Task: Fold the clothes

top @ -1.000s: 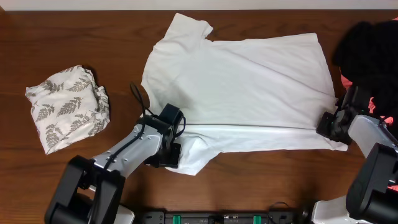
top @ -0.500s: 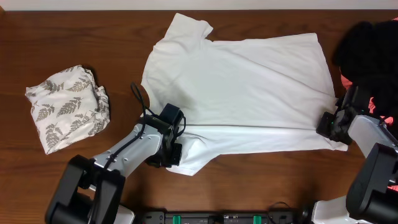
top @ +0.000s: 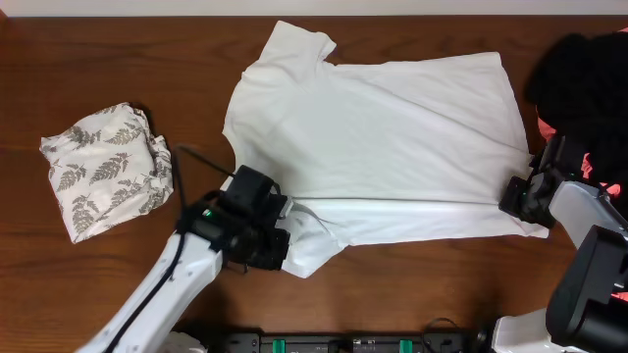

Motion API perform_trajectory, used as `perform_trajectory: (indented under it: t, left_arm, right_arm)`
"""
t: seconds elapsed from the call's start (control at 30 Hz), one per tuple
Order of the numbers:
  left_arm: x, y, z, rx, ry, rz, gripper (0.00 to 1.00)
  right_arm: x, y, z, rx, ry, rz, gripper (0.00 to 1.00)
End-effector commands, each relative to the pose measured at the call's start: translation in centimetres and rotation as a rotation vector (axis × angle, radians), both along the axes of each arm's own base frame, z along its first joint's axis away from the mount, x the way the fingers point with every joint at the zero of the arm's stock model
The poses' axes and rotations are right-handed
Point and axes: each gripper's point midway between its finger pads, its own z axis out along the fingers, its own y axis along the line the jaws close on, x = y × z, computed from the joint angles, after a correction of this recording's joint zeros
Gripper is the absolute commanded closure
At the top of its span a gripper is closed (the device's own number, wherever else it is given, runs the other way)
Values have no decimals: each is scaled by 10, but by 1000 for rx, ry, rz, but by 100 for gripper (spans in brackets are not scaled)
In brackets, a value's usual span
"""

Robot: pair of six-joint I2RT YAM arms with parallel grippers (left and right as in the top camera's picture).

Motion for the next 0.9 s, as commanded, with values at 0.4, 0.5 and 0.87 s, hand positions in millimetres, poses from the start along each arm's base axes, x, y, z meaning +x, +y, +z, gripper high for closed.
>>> perform_trajectory:
  t: [0.4, 0.5, 0.87]
  left_arm:
    - [7, -37, 52, -276, -144, -75, 87]
    - [4, -36, 51, -271, -125, -62, 87]
    - [-24, -48, 61, -380, 85, 13, 87]
  right_arm:
    - [-27, 1, -22, 12, 104, -25, 95]
    - [-27, 1, -22, 12, 104, -25, 95]
    - [-27, 1, -22, 11, 102, -25, 95]
